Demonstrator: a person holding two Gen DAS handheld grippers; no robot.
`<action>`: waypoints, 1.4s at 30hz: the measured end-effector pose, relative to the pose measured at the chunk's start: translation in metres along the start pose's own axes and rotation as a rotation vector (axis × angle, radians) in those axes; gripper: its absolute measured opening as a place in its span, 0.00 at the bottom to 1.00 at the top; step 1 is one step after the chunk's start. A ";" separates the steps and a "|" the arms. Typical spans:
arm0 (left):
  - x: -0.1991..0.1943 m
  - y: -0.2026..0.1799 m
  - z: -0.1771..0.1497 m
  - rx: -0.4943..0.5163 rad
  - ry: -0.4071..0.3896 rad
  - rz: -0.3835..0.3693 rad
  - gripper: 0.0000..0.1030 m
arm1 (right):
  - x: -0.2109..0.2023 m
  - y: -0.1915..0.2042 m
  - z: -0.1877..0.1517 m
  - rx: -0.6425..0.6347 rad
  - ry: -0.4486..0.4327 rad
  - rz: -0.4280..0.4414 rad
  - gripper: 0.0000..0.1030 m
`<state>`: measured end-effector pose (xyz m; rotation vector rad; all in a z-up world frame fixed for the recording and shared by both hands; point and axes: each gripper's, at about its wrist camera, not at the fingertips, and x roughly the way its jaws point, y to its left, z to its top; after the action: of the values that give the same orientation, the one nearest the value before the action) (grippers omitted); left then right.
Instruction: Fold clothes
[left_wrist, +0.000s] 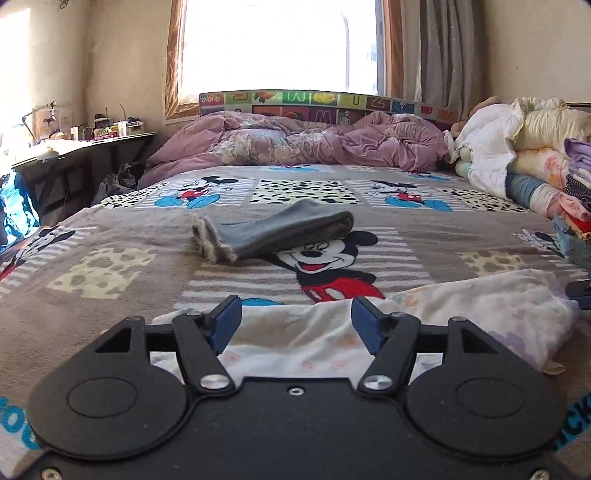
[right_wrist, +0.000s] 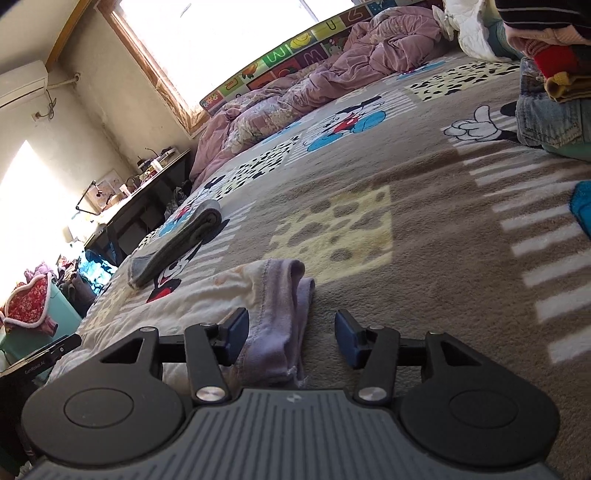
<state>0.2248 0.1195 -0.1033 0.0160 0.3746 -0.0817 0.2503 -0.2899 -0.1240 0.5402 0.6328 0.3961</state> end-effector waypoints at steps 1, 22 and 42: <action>0.000 -0.009 -0.001 0.009 0.011 -0.024 0.64 | -0.004 -0.003 -0.001 0.037 -0.004 0.007 0.54; -0.004 0.025 -0.008 -0.269 0.058 -0.118 0.65 | 0.006 0.011 -0.055 0.655 -0.105 0.004 0.65; -0.007 0.033 -0.019 -0.138 0.217 -0.081 0.65 | 0.024 0.029 -0.073 0.677 -0.382 -0.052 0.24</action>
<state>0.2142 0.1531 -0.1181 -0.1277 0.5972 -0.1341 0.2153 -0.2296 -0.1676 1.2092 0.3968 0.0105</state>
